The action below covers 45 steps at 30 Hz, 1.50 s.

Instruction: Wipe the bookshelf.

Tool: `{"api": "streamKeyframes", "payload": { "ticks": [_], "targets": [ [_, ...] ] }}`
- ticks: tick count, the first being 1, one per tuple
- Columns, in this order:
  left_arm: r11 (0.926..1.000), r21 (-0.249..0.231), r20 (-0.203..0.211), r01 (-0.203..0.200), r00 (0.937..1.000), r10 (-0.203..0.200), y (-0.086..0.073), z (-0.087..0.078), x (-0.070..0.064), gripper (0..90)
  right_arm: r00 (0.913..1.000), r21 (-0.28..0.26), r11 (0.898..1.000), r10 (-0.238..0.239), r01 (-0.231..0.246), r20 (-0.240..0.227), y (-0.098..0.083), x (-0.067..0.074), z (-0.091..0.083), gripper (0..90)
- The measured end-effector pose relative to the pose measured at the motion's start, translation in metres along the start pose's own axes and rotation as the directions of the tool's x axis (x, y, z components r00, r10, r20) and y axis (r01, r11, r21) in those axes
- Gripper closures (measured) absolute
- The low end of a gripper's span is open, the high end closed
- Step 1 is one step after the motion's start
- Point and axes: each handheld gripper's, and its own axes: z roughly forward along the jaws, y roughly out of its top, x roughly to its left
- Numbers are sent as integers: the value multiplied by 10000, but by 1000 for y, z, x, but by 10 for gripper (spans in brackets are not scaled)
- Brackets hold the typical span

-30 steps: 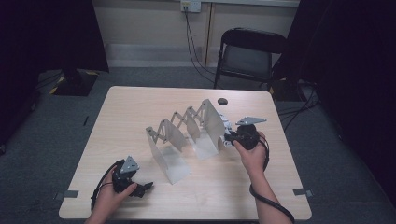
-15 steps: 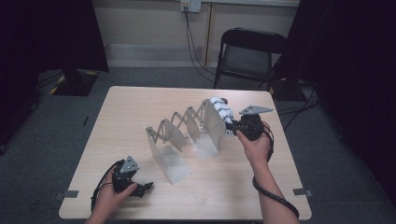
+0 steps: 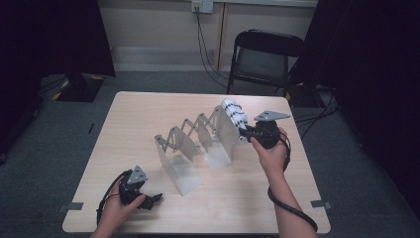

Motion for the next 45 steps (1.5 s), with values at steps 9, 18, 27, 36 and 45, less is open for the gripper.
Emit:
{"api": "streamKeyframes", "payload": {
  "ticks": [9, 18, 27, 36, 45],
  "targets": [
    [10000, -4, 11, 27, 10000, -27, 0, 0, 0, 0, 9995, 758, 9967, 307, -299, -94, -34, -1, 27, 771],
    [10000, 1, 4, -1, 10000, 1, 0, 0, 0, 0, 9994, 1523, 9879, 318, -291, -152, -59, -4, 55, 771],
    [10000, -2, 6, 4, 10000, -4, 0, 0, 0, 0, 9990, 2179, 9752, -349, 398, -262, -70, 0, 69, 769],
    [10000, 0, 3, 0, 10000, 0, 0, 0, 0, 0, 9976, 2153, 9750, -451, 554, -526, -83, 3, 61, 769],
    [10000, -5, 9, 28, 10000, -28, 0, 0, 0, 0, 9973, 2065, 9773, -336, 466, -661, -95, 7, 43, 768]
  ]
}}
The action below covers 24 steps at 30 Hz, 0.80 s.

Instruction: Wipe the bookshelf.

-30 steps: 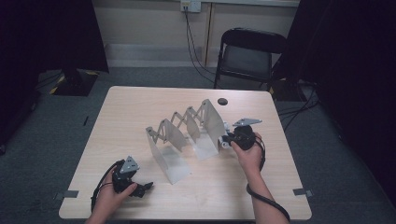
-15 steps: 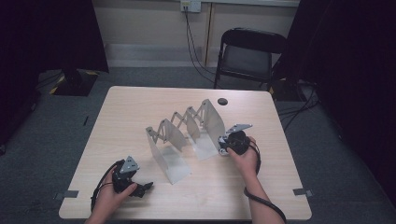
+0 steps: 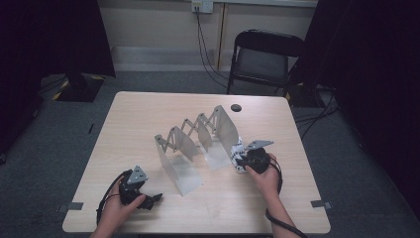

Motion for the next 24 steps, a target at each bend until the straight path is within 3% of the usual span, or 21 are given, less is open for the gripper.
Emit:
{"api": "streamKeyframes", "payload": {
  "ticks": [16, 24],
  "targets": [
    [10000, 0, -3, 4, 10000, -4, 0, 0, 0, 0, 9970, -242, 9996, -129, 110, -759, -43, 17, -37, 760],
    [10000, -6, -27, 38, 10000, -38, 0, 0, -1, 0, 9953, -175, 9992, -382, 367, -892, -60, 28, -54, 740]
  ]
}}
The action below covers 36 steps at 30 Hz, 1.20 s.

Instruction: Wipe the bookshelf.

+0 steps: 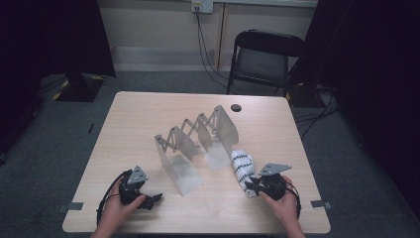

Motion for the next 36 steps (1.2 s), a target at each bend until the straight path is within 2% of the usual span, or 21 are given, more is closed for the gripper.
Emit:
{"api": "streamKeyframes", "payload": {
  "ticks": [2, 4, 8, 11, 15, 16, 18, 20, 23, 27, 31, 36],
  "targets": [
    [10000, 29, -1, 5, 10000, -5, 0, 0, 0, 0, 10000, 2, 10000, 50, -50, -30, -3, 2, -3, 709],
    [10000, 10, 15, -20, 10000, 20, 0, 0, 0, 0, 9996, -122, 9995, 290, -290, -56, -7, 3, -7, 626],
    [10000, 9, 13, -16, 10000, 16, 0, 0, 0, 0, 9978, -508, 9971, 588, -573, 291, -7, 3, -14, 505],
    [10000, 29, -13, -20, 10000, 20, 0, 0, 0, 0, 9973, -673, 9962, 590, -559, 446, 0, 3, -14, 470],
    [10000, 31, -12, -22, 10000, 22, 0, 0, 0, 0, 9963, -563, 9964, 665, -634, 546, 8, 3, -2, 452],
    [10000, 36, -29, -45, 10000, 45, 0, 0, 0, 0, 9956, -398, 9975, 607, -580, 714, 8, 4, 2, 457],
    [10000, 37, -26, -41, 10000, 41, 0, 0, 0, 0, 9965, -217, 9986, 492, -478, 679, 8, 4, 10, 491],
    [10000, 38, -25, -44, 10000, 44, 0, 0, 0, 0, 9969, -132, 9995, 306, -297, 724, 8, 7, 12, 576],
    [10000, 36, -24, -40, 10000, 41, 0, 0, 0, 0, 9983, 104, 9999, 62, -68, 574, 10, 10, 10, 683],
    [10000, 16, 0, -36, 10000, 36, 0, 0, 0, 0, 9996, 217, 9997, -136, 131, 254, 10, 15, 6, 765],
    [10000, 20, -3, -39, 10000, 39, 0, 0, 0, 0, 9999, -19, 9999, -164, 164, -49, 14, 22, 3, 796],
    [10000, 27, -7, -56, 10000, 56, 1, 0, 0, 0, 9981, -334, 9980, -550, 541, -269, 28, 32, 10, 802]
  ]
}}
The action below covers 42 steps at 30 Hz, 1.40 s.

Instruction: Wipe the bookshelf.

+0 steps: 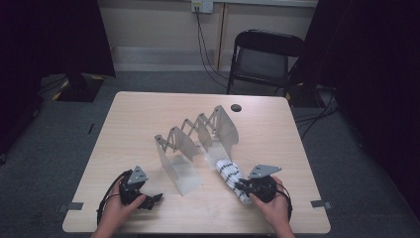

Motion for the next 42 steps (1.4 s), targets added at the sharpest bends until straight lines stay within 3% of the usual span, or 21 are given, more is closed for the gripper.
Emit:
{"api": "streamKeyframes", "payload": {
  "ticks": [4, 9, 16, 20, 30, 34, 37, 42],
  "targets": [
    [10000, 7, 0, -2, 10000, 2, 1, 1, 0, 0, 9994, -128, 9997, -207, 211, 293, 14, 3, 14, 804],
    [10000, 16, 3, 30, 10000, -30, 1, 1, 0, 0, 9907, -84, 9986, 525, -518, 1256, 26, -7, 30, 807],
    [10000, 16, 2, 29, 10000, -29, 1, 1, 0, 0, 9810, 30, 9978, 650, -666, 1828, 37, -19, 51, 808],
    [10000, 15, 1, 27, 10000, -27, 1, 1, 0, 0, 9724, -47, 9959, 892, -903, 2158, 35, -28, 53, 810],
    [10000, 16, 14, 13, 10000, -13, 1, 1, 0, 0, 9580, 70, 9948, 961, -1017, 2702, 37, -43, 53, 812],
    [10000, -10, 26, 3, 10000, -3, 1, 1, -2, 0, 9477, 6, 9926, 1157, -1214, 2974, 39, -50, 52, 812],
    [10000, -4, 20, -7, 10000, 7, 1, 1, -2, 0, 9546, 38, 9949, 958, -1009, 2821, 40, -48, 54, 812],
    [10000, -5, 23, 1, 10000, -1, 1, 1, -2, 0, 9708, 302, 9994, 76, -153, 2398, 44, -37, 61, 812]
  ]
}}
